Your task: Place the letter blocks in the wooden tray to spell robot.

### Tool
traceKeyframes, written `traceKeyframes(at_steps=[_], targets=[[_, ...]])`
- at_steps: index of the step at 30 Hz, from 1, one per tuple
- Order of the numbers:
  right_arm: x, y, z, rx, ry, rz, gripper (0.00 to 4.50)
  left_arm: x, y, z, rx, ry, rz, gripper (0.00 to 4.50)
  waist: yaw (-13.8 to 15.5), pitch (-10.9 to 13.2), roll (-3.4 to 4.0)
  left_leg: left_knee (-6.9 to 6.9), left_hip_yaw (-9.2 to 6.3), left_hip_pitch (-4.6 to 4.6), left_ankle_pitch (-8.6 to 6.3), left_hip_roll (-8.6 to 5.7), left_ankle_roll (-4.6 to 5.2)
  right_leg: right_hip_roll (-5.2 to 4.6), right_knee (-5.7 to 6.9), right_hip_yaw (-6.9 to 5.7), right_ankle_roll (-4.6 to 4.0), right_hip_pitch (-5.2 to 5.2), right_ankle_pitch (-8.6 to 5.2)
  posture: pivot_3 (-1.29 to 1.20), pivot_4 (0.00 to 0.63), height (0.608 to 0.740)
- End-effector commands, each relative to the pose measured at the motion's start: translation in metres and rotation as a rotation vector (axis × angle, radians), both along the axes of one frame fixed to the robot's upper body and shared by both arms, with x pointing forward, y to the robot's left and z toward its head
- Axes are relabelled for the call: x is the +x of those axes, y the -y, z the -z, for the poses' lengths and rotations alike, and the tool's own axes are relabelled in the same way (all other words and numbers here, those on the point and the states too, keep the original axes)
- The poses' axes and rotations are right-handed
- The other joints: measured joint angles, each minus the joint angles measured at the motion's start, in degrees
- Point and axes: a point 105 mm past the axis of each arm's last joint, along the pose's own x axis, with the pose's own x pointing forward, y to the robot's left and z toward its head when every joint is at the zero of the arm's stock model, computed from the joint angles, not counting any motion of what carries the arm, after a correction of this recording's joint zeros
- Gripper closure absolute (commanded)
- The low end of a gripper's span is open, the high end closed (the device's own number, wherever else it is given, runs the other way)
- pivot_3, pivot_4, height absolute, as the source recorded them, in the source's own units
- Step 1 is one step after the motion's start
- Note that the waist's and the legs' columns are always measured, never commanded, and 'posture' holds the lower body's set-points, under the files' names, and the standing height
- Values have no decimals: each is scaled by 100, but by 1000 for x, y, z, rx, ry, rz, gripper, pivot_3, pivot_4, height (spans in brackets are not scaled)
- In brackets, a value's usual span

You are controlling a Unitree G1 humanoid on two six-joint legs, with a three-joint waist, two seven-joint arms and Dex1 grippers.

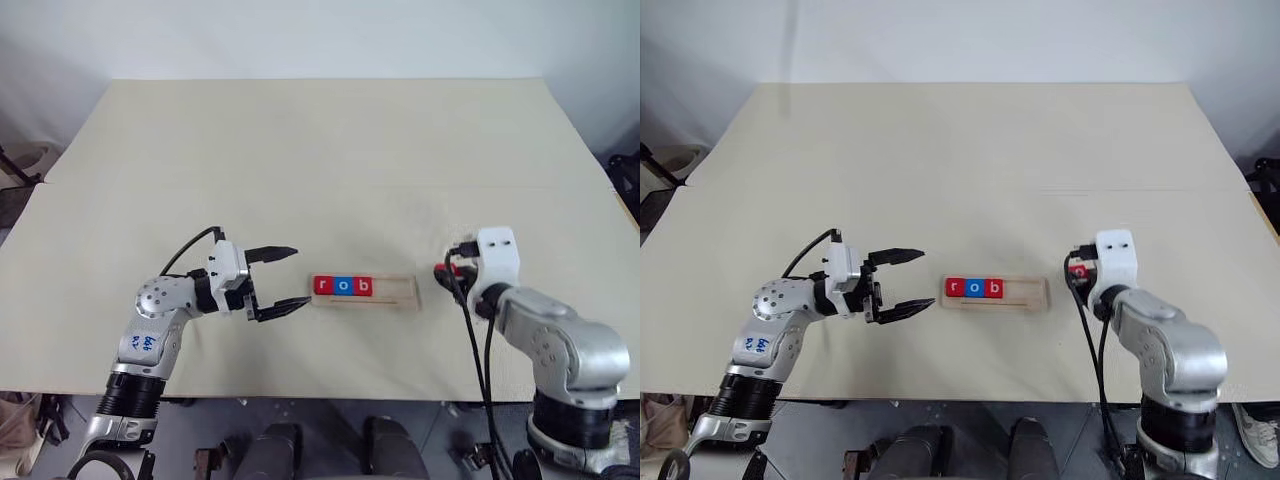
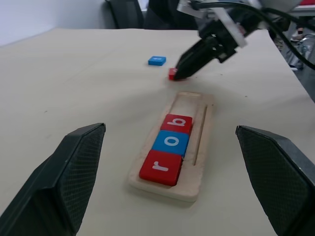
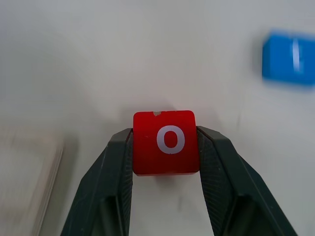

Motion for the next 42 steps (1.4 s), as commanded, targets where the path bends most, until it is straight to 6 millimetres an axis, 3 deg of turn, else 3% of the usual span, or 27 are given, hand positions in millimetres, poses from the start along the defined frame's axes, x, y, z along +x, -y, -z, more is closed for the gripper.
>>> traceKeyframes(at_steps=[1, 4, 7, 10, 13, 17, 24, 28, 32, 42], targets=[[-16, -1, -2, 4, 16, 37, 3045, -4, 5, -5, -9, 12, 39, 0, -4, 0, 0, 0, 0, 1, 0, 1, 0, 1, -2, 0, -1, -2, 0, 0, 150, 740], [-22, -2, 2, -22, 23, 45, 3045, -4, 6, -5, -6, 7, 52, 0, 6, -1, 1, 0, 0, 2, 1, 0, -1, 1, 0, 2, -1, -6, -1, 0, 150, 740], [-25, -7, 3, 0, 33, 24, 1976, -3, 7, -5, -1, 5, 61, 0, 7, -1, 1, -1, 1, 2, 0, -2, -1, 0, -1, 2, -1, -6, -1, 0, 150, 740], [-25, -8, -8, 3, 87, -44, 942, -2, 6, -6, -1, 4, 62, 0, 7, -1, 1, -1, 1, 2, 0, -2, -1, 0, -1, 2, -1, -6, -1, 0, 150, 740], [-27, 6, -18, -4, 113, -123, 10, -2, 4, -5, 3, 1, 61, 0, 11, -1, 1, 0, 4, 2, 0, -4, 0, -1, -4, 3, -1, -6, -1, 0, 150, 740], [-35, 17, -30, -32, 163, -304, 10, -2, 4, -4, 3, 1, 58, 0, 29, 1, -1, -2, 3, 2, 0, -3, 1, 0, -8, -2, -1, -1, -1, 0, 150, 740], [-50, 72, -29, -179, 313, -576, 10, -2, 2, -6, 2, 13, 50, 0, 27, 4, -6, 1, 12, 15, 0, -4, 5, 2, -17, -3, 0, 20, 0, 0, 150, 740], [-56, 108, -16, -271, 305, -655, 10, -4, -1, -7, 7, 18, 48, 0, 16, 4, -7, -1, 15, 28, -1, -1, 6, 2, -24, -4, 1, 34, 0, 0, 150, 740], [-57, 123, -7, -297, 256, -720, 10, -7, -4, -8, 15, 21, 47, 0, -7, 4, -7, -2, 14, 29, 0, 3, 5, 3, -26, -5, 0, 33, 0, 0, 150, 740], [-22, 67, -19, -247, 207, -1036, 10, -9, -4, -10, 15, 29, 43, 0, 18, 4, -6, 7, 15, 25, 0, 5, 5, 0, -31, -4, 1, 33, 0, 0, 150, 740]])
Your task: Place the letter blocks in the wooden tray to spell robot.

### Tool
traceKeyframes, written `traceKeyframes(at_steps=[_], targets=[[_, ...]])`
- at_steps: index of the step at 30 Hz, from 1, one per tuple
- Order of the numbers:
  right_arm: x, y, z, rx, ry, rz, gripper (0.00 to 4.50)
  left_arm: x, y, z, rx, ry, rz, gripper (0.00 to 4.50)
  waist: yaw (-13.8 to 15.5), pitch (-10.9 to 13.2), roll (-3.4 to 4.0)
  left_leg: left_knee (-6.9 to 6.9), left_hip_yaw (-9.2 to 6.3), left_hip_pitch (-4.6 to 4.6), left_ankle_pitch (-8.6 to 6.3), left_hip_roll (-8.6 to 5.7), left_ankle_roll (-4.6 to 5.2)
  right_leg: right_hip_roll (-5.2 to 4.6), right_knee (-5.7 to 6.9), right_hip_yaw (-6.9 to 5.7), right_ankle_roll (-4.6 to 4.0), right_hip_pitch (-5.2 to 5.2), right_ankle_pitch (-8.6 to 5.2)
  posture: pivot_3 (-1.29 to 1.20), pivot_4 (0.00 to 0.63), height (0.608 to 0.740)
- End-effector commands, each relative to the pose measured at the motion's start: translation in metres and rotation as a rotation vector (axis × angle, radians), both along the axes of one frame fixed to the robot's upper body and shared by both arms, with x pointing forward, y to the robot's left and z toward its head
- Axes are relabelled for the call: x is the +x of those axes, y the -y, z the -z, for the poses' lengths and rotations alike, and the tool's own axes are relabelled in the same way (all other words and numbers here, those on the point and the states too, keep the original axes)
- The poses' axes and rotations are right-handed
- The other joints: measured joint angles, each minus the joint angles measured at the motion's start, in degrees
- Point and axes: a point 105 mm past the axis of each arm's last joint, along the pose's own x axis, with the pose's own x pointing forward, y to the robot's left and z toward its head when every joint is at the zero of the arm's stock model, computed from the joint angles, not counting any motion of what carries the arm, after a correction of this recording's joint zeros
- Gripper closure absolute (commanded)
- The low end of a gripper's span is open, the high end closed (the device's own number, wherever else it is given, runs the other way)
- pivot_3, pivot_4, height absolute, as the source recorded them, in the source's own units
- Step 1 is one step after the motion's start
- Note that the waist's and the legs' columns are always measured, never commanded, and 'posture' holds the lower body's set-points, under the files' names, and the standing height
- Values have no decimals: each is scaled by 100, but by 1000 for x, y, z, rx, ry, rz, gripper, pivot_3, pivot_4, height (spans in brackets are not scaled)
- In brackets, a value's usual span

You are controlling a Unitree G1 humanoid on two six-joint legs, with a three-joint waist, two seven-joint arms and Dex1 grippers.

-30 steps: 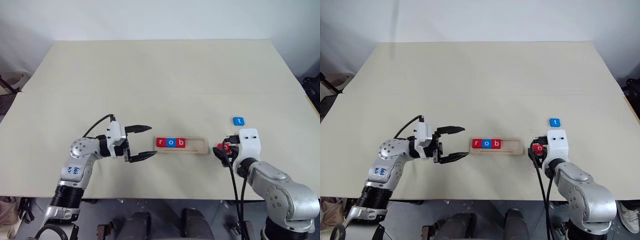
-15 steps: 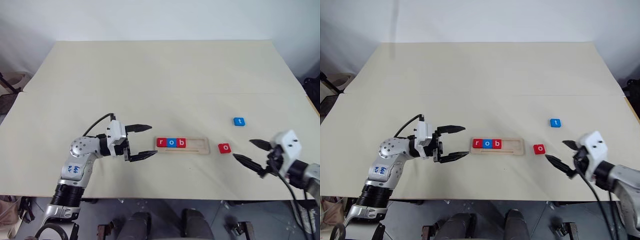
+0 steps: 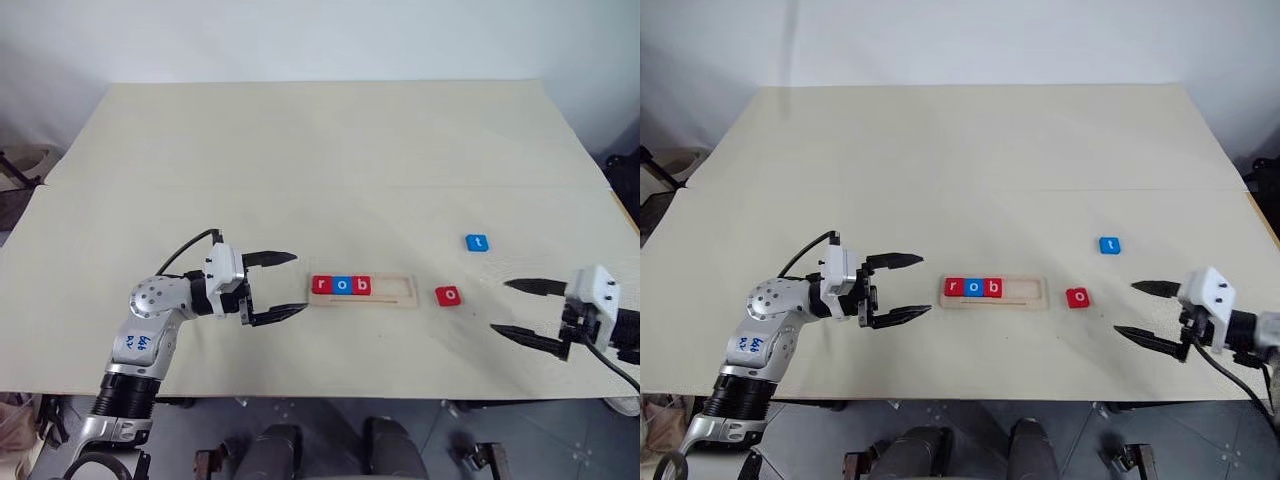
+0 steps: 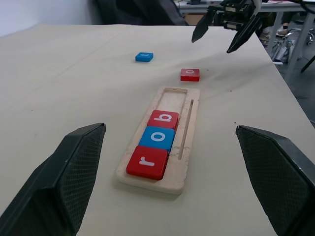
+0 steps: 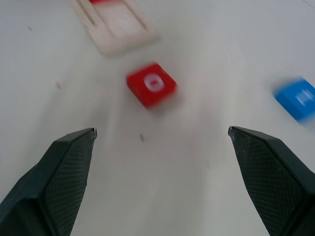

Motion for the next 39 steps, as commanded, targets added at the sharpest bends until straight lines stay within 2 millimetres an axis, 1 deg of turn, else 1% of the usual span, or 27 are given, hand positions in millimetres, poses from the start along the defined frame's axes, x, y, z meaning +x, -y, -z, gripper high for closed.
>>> traceKeyframes(at_steps=[1, 5, 8, 10, 13, 17, 20, 21, 23, 26, 28, 30, 32, 34, 36, 39], targets=[[9, -15, -5, -55, -27, -102, 10, -5, 4, -11, -16, 45, 21, 0, 4, 0, 0, 1, -1, 0, 0, -1, 0, -1, 0, 0, 0, 0, 0, 0, 150, 740], [21, -21, 4, -118, -51, -161, 10, -9, 7, -11, -18, 38, 35, 0, 40, 0, 0, 4, -9, -4, 0, -2, 0, -2, 0, -9, 0, 1, 0, 0, 150, 740], [33, -25, 11, -138, -78, -181, 10, -12, 9, -11, -17, 33, 47, 0, 15, 0, 0, 3, -6, -4, 0, -3, -1, -3, -2, -7, 0, 0, 0, 0, 150, 740], [35, -25, 17, -160, -101, -196, 10, -13, 10, -11, -17, 33, 50, 0, 0, 0, 0, 3, -7, -4, 0, -1, -1, -2, -1, -8, 0, -1, 0, 0, 150, 740], [39, -24, 21, -168, -100, -203, 591, -15, 11, -12, -17, 32, 52, 0, -4, 0, 1, 0, -7, -4, 0, 0, -1, -2, 0, -8, 0, -3, 0, 0, 150, 740], [46, -28, 20, -139, -73, -201, 1860, -17, 10, -12, -17, 28, 44, 0, -4, 0, 0, 2, -7, -4, 0, -1, -1, -2, 0, -9, 0, -2, 0, 0, 150, 740], [46, -32, 20, -123, -63, -216, 2959, -17, 10, -12, -18, 26, 41, 0, -10, 0, 1, 2, -8, -4, 0, 1, -2, -1, 1, -9, 0, -2, 0, 0, 150, 740], [46, -34, 20, -121, -59, -221, 3049, -17, 10, -11, -18, 25, 41, 0, -13, 0, 0, 2, -8, -3, 0, 1, -2, -1, 1, -9, 0, -2, 0, 0, 150, 740], [45, -37, 15, -113, -40, -235, 3046, -17, 9, -12, -17, 25, 39, 0, -13, 0, 1, 2, -8, -3, 0, 1, -2, 0, 1, -9, 0, -2, 0, 0, 150, 740], [44, -45, 1, -94, -17, -270, 3046, -17, 8, -12, -16, 27, 34, 0, -9, 0, 1, 2, -7, -4, 0, 1, -3, 0, 2, -8, 0, -4, 0, 0, 150, 740], [45, -55, -11, -69, -2, -297, 3046, -16, 6, -12, -14, 29, 27, 0, -10, 0, 2, 2, -7, -4, 0, 1, -3, -1, 2, -8, 0, -5, 0, 0, 150, 740], [47, -69, -23, -35, 14, -322, 3046, -15, 6, -12, -13, 31, 22, 0, -7, 0, 2, 2, -8, -4, 0, 1, -3, -1, 2, -8, 0, -5, 0, 0, 150, 740], [49, -82, -30, -19, 27, -345, 3046, -15, 6, -12, -13, 32, 19, 0, -12, 0, 2, 2, -8, -4, -1, 1, -3, -1, 1, -8, 0, -5, 0, 0, 150, 740], [50, -94, -29, -30, 28, -372, 3046, -14, 6, -12, -14, 32, 18, 0, -4, 0, 2, 2, -9, -4, -1, 2, -4, -1, 2, -8, 0, -5, 0, 0, 150, 740], [53, -108, -25, -48, 12, -399, 3046, -15, 7, -12, -18, 32, 15, 0, -4, 0, 2, 2, -11, -5, -1, 1, -4, -1, 1, -10, 0, -5, 0, 0, 150, 740], [56, -118, -17, -60, 8, -414, 3046, -15, 7, -12, -22, 33, 11, 0, -3, 0, 2, 2, -11, -5, -1, 0, -4, -1, 2, -9, 0, -5, 0, 0, 150, 740]])
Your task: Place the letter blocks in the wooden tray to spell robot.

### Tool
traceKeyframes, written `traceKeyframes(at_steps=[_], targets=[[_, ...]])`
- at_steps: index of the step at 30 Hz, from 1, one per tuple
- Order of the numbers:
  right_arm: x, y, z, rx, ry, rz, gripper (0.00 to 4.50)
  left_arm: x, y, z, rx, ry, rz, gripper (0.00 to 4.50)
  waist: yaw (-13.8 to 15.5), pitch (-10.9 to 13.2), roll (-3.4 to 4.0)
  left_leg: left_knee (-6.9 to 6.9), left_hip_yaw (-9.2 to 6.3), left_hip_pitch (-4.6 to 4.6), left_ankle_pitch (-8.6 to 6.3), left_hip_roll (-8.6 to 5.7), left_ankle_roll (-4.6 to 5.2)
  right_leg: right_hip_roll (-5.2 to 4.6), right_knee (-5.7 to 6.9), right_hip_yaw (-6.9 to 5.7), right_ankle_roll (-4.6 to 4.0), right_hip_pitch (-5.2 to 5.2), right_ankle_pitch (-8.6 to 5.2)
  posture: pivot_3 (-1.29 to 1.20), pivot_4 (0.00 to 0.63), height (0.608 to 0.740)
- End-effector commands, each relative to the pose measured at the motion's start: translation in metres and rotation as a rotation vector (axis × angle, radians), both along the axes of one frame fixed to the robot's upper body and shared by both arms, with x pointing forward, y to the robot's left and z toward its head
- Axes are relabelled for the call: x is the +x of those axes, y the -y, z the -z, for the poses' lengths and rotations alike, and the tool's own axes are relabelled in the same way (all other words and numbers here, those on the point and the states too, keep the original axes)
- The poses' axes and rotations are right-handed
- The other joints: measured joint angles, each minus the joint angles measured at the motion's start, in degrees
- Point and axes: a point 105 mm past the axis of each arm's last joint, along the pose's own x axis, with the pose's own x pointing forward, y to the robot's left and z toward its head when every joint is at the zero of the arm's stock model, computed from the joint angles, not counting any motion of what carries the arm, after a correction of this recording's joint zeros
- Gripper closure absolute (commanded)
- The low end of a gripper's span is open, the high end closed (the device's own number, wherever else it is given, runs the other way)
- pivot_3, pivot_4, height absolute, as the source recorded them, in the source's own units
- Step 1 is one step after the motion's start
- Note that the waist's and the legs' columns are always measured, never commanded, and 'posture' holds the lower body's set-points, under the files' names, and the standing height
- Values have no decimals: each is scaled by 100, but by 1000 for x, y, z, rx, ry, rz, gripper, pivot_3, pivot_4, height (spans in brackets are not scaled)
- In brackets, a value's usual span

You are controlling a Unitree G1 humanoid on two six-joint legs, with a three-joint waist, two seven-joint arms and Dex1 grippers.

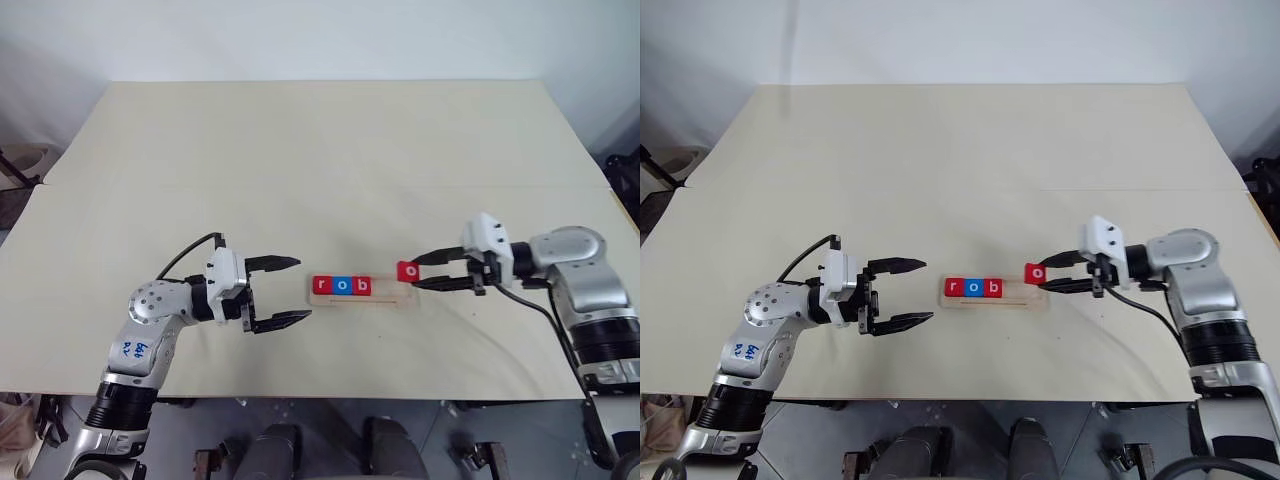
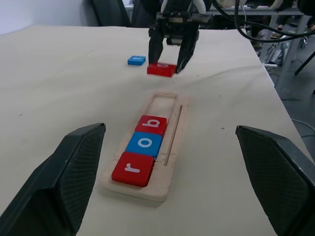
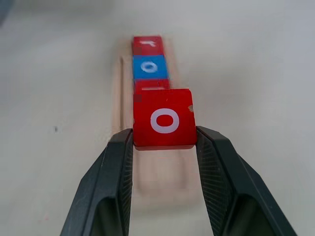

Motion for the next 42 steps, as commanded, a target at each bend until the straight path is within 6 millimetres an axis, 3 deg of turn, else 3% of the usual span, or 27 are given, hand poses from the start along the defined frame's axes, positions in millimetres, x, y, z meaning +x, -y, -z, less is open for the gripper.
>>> traceKeyframes(at_steps=[1, 14, 15, 22, 23, 29, 36, 39, 42], targets=[[4, -6, 2, -22, 23, -11, 3046, -5, 1, -8, -20, 41, 0, 0, 7, 0, 0, 1, 0, -1, 0, -1, 0, 0, 1, 0, 0, -1, 0, 0, 150, 740], [16, -13, 15, -40, 11, -20, 3046, -7, 0, -8, -28, 44, -32, 0, -16, 0, 0, 0, 0, -3, 0, -1, 0, 0, 3, 0, 0, -6, 0, 0, 150, 740], [16, -13, 16, -41, 4, -24, 2300, -7, 0, -8, -28, 45, -33, 0, -13, 0, 0, 0, 0, -3, 0, -1, 0, 0, 3, 0, 0, -6, 0, 0, 150, 740], [17, -13, 6, 4, 22, -11, 57, -6, -1, -9, -27, 48, -38, 0, -14, 0, 0, 1, 0, -3, 0, -1, 0, -1, 4, 0, 0, -5, 0, 0, 150, 740], [17, -13, 3, 14, 32, -9, 19, -6, -1, -9, -27, 48, -37, 0, -14, 0, 0, 1, 0, -3, 0, -1, 0, -1, 4, 0, 0, -6, 0, 0, 150, 740], [7, 17, -14, 71, 78, 73, 19, -5, -2, -9, -27, 49, -36, 0, 21, 0, 0, 0, -1, -3, 0, -1, 0, -1, 3, -1, 0, -6, 0, 0, 150, 740], [-21, 70, -3, 95, 76, 293, 19, -3, 0, -7, -32, 41, -24, 0, 130, 0, 0, 2, -5, -6, 0, -1, 0, 0, 2, -5, -1, -2, 0, 0, 150, 740], [-35, 93, 2, 139, 81, 413, 613, -2, 2, -6, -30, 34, -9, 0, 139, 0, 0, 6, 4, -6, 0, -3, 0, -1, 2, -1, -1, -1, 0, 0, 150, 740], [-46, 116, 7, 163, 118, 560, 1584, 0, 3, -6, -30, 30, 0, 0, 139, 0, 0, 8, 6, -2, 0, -3, 0, 0, 2, 1, -1, 2, 0, 0, 150, 740]])
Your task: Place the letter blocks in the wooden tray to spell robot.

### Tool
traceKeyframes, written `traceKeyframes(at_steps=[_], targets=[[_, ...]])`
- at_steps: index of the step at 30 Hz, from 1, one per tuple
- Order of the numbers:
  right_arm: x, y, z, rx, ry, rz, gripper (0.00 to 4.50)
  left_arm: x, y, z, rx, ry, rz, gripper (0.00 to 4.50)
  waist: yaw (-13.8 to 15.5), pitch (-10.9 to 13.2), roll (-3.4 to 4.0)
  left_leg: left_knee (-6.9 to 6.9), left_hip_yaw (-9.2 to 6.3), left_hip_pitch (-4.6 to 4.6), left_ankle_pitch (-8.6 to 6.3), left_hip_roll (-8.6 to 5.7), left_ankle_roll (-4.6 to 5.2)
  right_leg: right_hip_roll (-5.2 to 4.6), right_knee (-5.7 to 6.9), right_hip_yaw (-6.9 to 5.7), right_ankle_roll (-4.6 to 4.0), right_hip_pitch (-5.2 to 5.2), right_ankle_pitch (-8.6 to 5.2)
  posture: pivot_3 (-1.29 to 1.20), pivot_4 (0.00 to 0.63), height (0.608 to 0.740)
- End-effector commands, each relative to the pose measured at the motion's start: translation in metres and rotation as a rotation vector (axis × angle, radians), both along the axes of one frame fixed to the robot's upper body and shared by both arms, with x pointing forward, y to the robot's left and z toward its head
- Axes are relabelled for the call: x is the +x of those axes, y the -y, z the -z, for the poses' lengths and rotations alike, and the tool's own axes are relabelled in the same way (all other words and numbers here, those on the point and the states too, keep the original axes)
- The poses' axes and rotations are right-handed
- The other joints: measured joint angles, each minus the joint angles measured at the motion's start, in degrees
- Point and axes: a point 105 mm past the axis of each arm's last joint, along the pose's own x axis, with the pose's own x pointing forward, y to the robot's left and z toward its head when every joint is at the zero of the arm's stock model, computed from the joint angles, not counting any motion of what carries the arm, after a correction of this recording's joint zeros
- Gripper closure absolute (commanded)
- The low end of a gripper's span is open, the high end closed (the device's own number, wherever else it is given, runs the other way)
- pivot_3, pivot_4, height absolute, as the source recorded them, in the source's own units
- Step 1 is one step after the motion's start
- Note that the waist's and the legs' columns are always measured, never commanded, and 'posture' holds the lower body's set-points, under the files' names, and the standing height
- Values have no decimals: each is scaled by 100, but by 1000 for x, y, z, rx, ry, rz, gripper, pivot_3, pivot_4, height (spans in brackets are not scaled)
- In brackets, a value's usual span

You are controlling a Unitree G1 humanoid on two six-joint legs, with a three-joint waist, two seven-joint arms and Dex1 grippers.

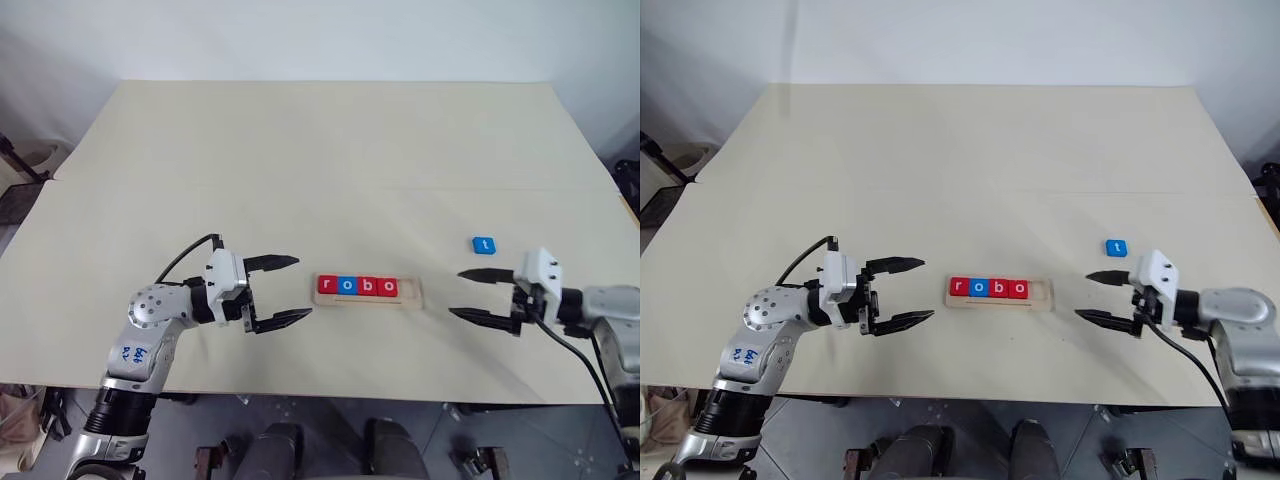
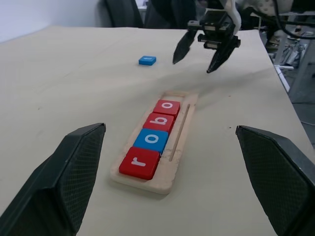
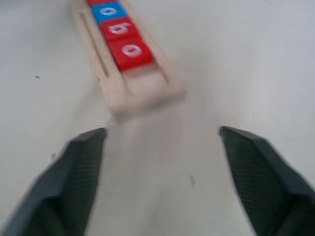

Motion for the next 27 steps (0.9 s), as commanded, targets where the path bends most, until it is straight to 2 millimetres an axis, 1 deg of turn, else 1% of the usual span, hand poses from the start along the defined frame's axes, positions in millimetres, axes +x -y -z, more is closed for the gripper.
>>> traceKeyframes(at_steps=[1, 2, 5, 7, 8, 10, 13, 14, 16, 19, 21, 22, 24, 26, 27], targets=[[-8, 25, -16, 23, 107, 162, 1584, 2, 1, -5, -18, 19, 17, 0, -4, 0, 0, -2, 1, 0, 0, 0, 0, 0, 0, 0, 0, 0, 0, 0, 150, 740], [-11, 28, -15, 32, 109, 190, 1584, 2, 0, -5, -18, 19, 19, 0, -3, 0, 0, -4, 2, 1, 0, 0, 0, 0, 0, 2, 0, -1, 0, 0, 150, 740], [-29, 48, -8, 84, 112, 355, 1584, 5, 2, -5, -16, 16, 32, 0, 2, 0, 0, -7, 2, 2, 0, 0, 0, 1, -2, 2, 0, 0, 0, 0, 150, 740], [-40, 54, -4, 136, 99, 438, 1584, 6, 2, -5, -15, 15, 39, 0, 4, 0, 0, -7, 2, 3, 0, 0, 0, 1, -2, 1, 0, 1, 0, 0, 150, 740], [-44, 56, -4, 151, 114, 472, 1416, 7, 2, -5, -15, 15, 43, 0, 4, 0, 0, -7, 2, 3, 0, 0, 0, 1, -2, 2, 0, 1, 0, 0, 150, 740], [-50, 51, -2, 185, 108, 500, 990, 9, 4, -5, -15, 15, 50, 0, 6, -1, 1, -5, 1, 3, 0, 0, 0, 1, -2, 2, 0, 2, 0, 0, 150, 740], [-50, 48, 0, 199, 130, 542, 16, 11, 6, -5, -16, 17, 65, 0, -27, -1, 1, -5, 8, 7, 0, 0, 1, 1, -1, 9, 0, 3, 0, 0, 150, 740], [-48, 47, 0, 204, 136, 552, 16, 11, 7, -5, -16, 18, 69, 0, -27, -1, 1, -6, 10, 9, 0, 0, 1, 1, -1, 11, 0, 3, 0, 0, 150, 740], [-42, 44, -2, 210, 146, 561, 16, 12, 8, -6, -15, 21, 76, 0, -22, -1, 2, -8, 9, 10, 0, 0, 1, 1, 1, 11, 0, 3, 0, 0, 150, 740], [-29, 37, -9, 235, 137, 575, 16, 13, 9, -7, -16, 26, 80, 0, -25, -1, 2, -7, 9, 9, 0, 0, 1, 1, 0, 11, 0, 2, 0, 0, 150, 740], [-13, 40, -5, 184, 59, 655, 16, 13, 9, -7, -16, 29, 78, 0, -21, -1, 2, -7, 6, 9, 0, 1, 1, 1, 3, 10, 0, 2, 0, 0, 150, 740], [-4, 41, -7, 185, 37, 692, 16, 13, 9, -7, -17, 30, 77, 0, -27, -1, 2, -6, 7, 9, 0, 0, 1, 1, 3, 10, 0, 2, 0, 0, 150, 740], [10, 34, -16, 228, 24, 700, 16, 13, 9, -7, -17, 32, 76, 0, -20, -1, 2, -4, 6, 7, 0, 0, 1, 0, 3, 11, -1, 0, 0, 0, 150, 740], [26, 32, -19, 198, 5, 724, 16, 12, 9, -7, -19, 33, 73, 0, -29, -1, 3, -5, 4, 8, 1, 2, 1, 2, 6, 9, -1, -1, 0, 0, 150, 740], [39, 33, -19, 196, -5, 776, 16, 12, 9, -7, -23, 35, 68, 0, -37, -1, 2, -7, 4, 6, 1, 1, 1, 1, 5, 9, -1, -3, 0, 0, 150, 740]])
